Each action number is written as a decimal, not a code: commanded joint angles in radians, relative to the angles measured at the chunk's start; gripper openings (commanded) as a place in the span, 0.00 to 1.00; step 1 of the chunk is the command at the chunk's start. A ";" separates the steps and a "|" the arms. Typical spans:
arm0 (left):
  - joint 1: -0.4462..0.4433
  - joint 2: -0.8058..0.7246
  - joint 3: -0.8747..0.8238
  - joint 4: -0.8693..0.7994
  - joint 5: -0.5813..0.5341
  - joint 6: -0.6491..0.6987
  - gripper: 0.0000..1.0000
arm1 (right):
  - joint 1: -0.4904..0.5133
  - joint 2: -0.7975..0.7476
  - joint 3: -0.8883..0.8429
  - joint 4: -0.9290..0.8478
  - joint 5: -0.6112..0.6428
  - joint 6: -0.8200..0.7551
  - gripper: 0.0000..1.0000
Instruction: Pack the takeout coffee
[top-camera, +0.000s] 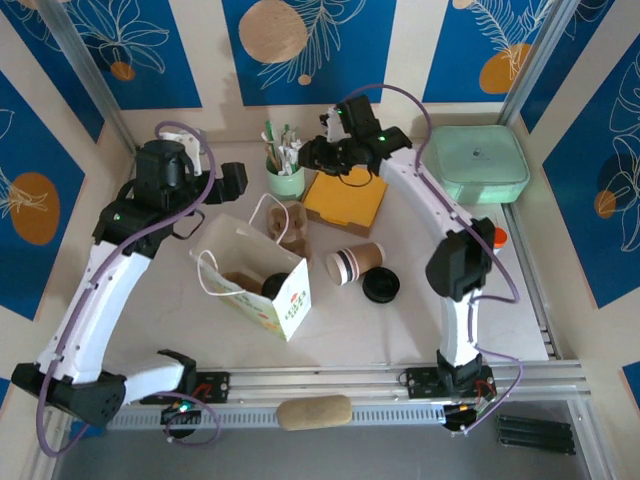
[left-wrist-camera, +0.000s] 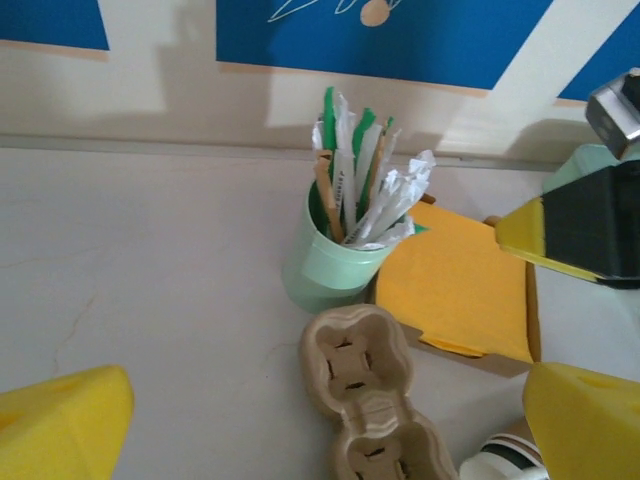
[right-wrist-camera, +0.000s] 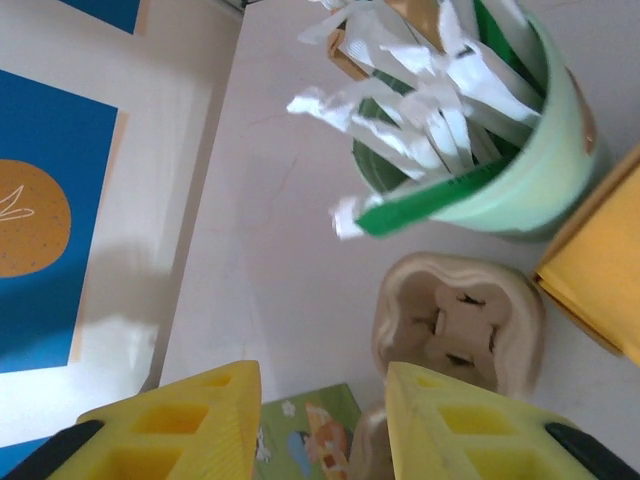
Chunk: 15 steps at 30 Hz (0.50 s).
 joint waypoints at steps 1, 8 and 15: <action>0.024 0.013 0.039 0.004 0.004 0.023 0.99 | 0.010 0.072 0.108 -0.032 -0.035 -0.016 0.37; 0.042 0.033 0.043 0.015 0.035 0.021 0.99 | 0.007 0.195 0.263 -0.087 -0.019 -0.017 0.36; 0.051 0.029 0.041 0.024 0.051 0.014 1.00 | 0.004 0.242 0.299 -0.107 0.008 -0.018 0.36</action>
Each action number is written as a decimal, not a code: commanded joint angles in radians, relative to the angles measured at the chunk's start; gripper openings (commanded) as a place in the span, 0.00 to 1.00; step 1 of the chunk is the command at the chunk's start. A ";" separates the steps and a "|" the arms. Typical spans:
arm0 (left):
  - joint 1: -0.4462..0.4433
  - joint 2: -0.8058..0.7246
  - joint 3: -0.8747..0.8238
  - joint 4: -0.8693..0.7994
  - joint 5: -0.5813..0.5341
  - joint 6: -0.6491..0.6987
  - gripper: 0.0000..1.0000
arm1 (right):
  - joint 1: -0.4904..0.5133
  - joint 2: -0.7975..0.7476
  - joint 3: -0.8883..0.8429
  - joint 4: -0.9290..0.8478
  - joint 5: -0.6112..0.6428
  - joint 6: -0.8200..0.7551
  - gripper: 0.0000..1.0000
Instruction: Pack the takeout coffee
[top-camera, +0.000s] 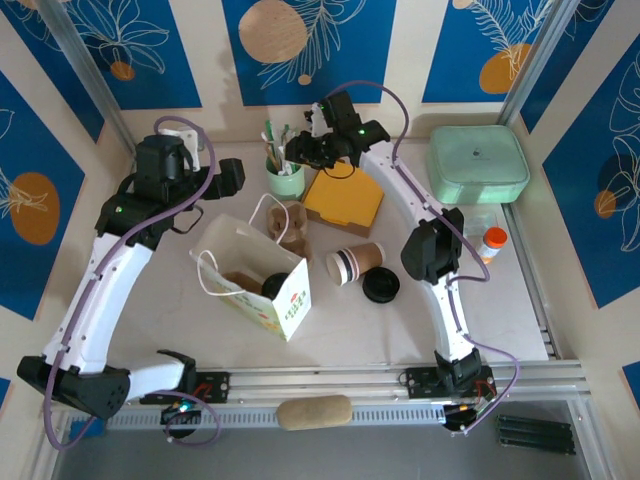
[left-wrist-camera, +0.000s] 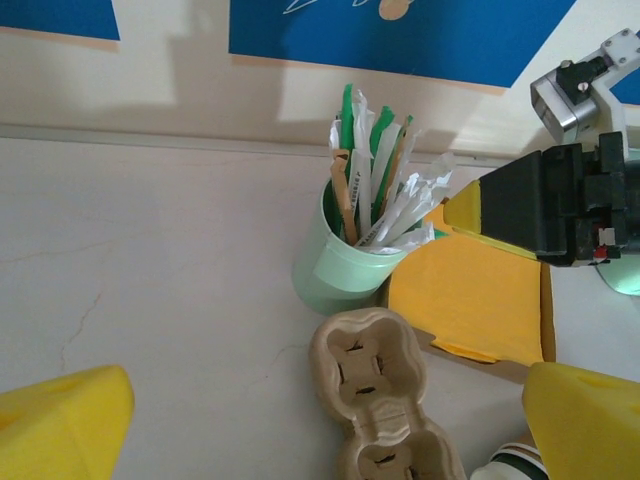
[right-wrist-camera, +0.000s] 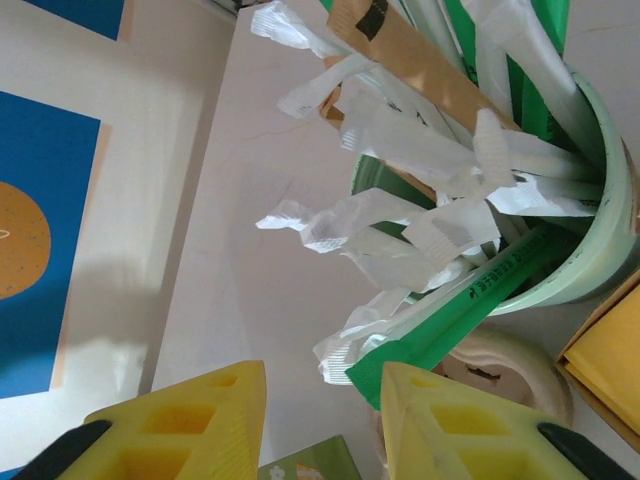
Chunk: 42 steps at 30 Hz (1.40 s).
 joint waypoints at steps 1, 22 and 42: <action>0.013 -0.003 0.030 0.021 0.025 0.012 0.99 | -0.004 0.025 0.025 -0.040 0.010 -0.013 0.36; 0.021 -0.025 0.021 0.027 0.052 -0.013 0.99 | -0.012 0.012 0.021 -0.048 -0.002 -0.021 0.00; 0.021 -0.080 -0.001 0.017 0.074 -0.036 0.99 | 0.084 -0.426 -0.126 -0.022 0.054 -0.096 0.00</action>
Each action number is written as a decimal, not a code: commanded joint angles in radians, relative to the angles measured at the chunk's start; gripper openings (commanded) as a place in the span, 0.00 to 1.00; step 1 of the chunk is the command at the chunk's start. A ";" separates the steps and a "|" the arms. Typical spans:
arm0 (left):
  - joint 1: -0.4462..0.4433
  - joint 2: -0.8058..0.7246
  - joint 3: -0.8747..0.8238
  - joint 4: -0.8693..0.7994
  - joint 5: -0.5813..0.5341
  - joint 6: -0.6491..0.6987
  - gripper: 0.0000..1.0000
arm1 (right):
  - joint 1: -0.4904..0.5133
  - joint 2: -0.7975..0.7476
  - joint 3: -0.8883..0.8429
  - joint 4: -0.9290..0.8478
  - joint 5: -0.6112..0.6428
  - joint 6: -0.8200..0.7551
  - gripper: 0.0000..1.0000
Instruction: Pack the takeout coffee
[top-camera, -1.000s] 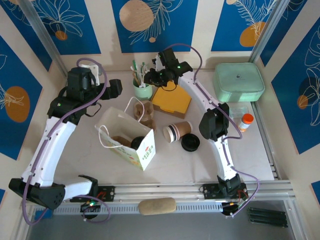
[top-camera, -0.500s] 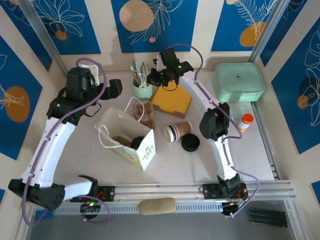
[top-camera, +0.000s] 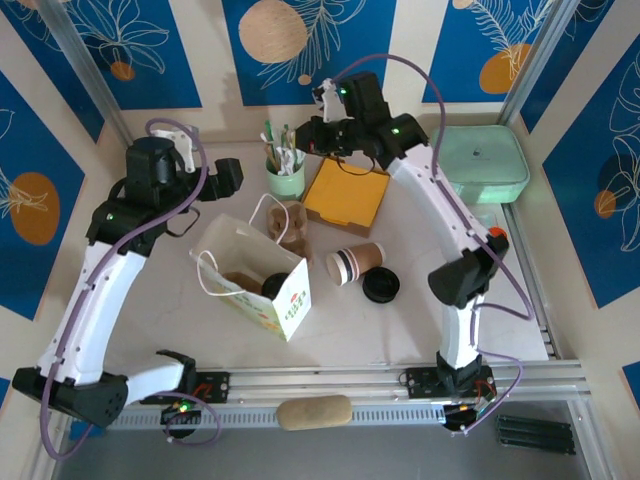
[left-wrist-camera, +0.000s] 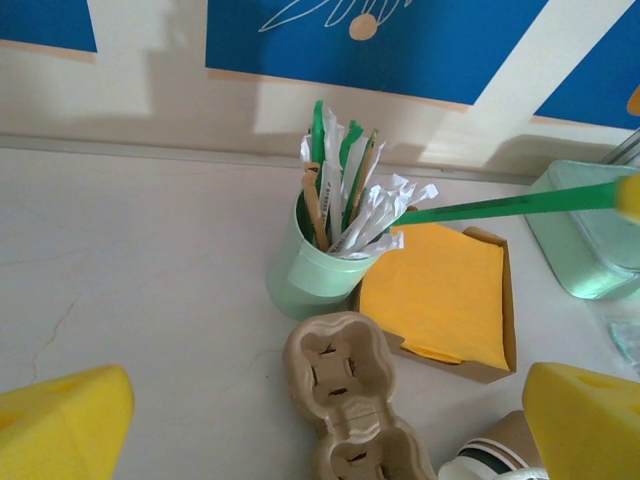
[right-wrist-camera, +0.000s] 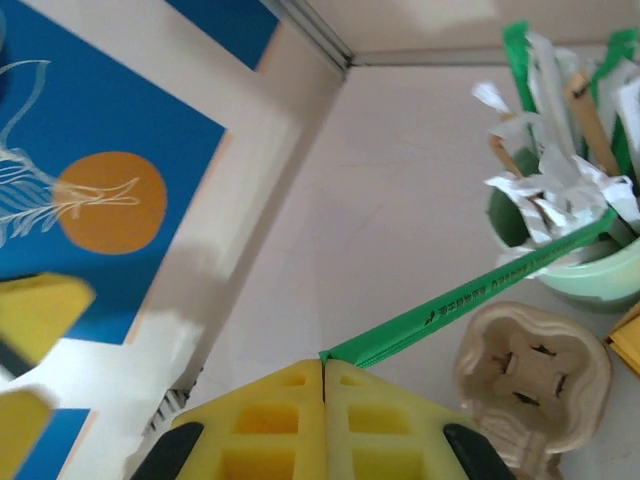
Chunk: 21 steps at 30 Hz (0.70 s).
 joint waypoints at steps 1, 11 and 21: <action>0.013 -0.040 -0.003 0.010 0.022 -0.018 0.99 | 0.040 -0.110 -0.032 0.003 0.035 -0.041 0.00; 0.012 -0.165 -0.079 -0.044 -0.034 -0.033 0.99 | 0.233 -0.389 -0.140 0.009 0.129 -0.112 0.00; 0.012 -0.303 -0.125 -0.120 -0.133 -0.054 1.00 | 0.458 -0.501 -0.206 -0.056 0.168 -0.123 0.00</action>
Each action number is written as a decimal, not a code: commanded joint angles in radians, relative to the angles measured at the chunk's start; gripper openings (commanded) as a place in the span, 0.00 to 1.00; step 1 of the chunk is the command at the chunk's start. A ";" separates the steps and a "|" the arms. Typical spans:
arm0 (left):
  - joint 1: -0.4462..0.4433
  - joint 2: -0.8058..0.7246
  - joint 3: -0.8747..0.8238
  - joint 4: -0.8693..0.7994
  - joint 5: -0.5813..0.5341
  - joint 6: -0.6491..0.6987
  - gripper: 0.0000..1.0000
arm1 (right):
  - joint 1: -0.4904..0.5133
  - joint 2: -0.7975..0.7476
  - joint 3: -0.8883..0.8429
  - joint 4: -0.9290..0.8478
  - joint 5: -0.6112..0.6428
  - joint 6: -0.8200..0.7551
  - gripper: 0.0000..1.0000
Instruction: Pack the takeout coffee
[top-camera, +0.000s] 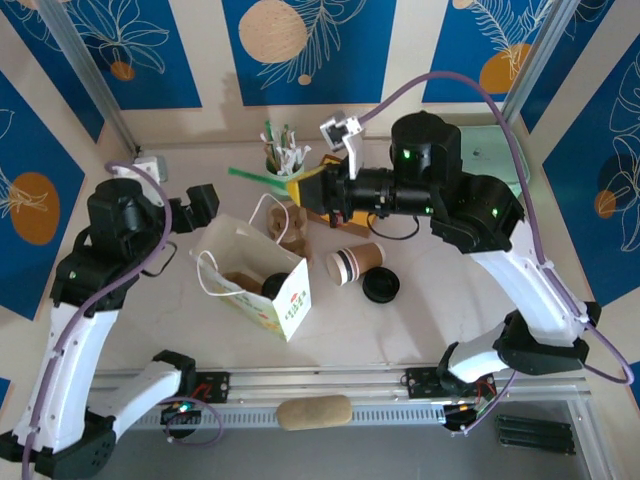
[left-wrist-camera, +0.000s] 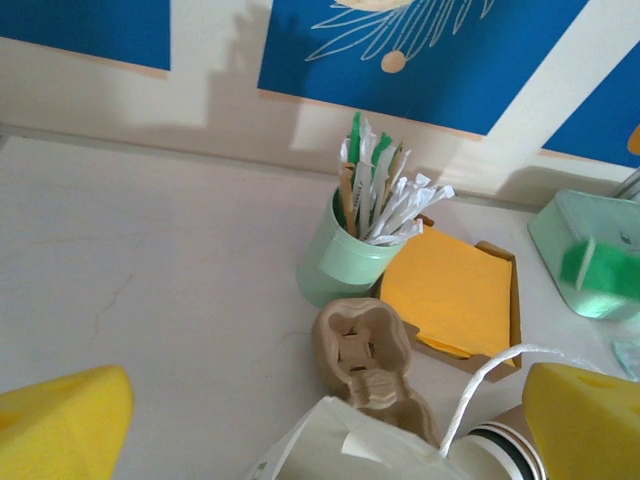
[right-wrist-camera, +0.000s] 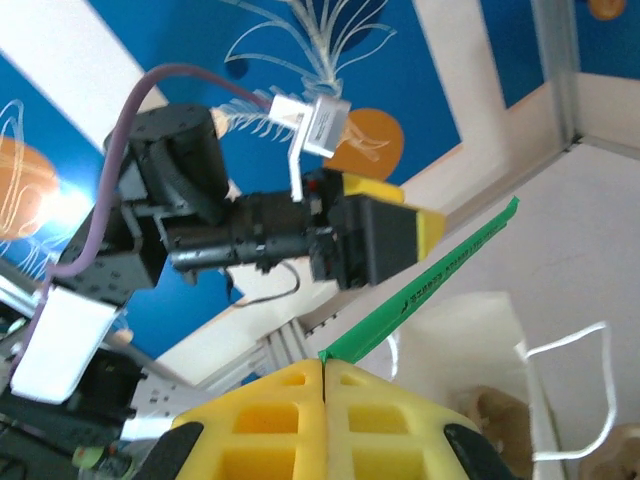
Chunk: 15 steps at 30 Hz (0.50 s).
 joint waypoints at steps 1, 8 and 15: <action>0.010 -0.034 -0.005 -0.045 -0.047 -0.018 0.99 | 0.061 -0.014 -0.045 -0.052 0.044 -0.014 0.00; 0.009 -0.062 -0.008 -0.058 -0.041 -0.033 0.99 | 0.107 -0.041 -0.208 -0.014 0.050 0.045 0.00; 0.009 -0.054 -0.004 -0.055 -0.008 -0.035 0.99 | 0.091 0.046 -0.315 0.051 0.021 0.074 0.00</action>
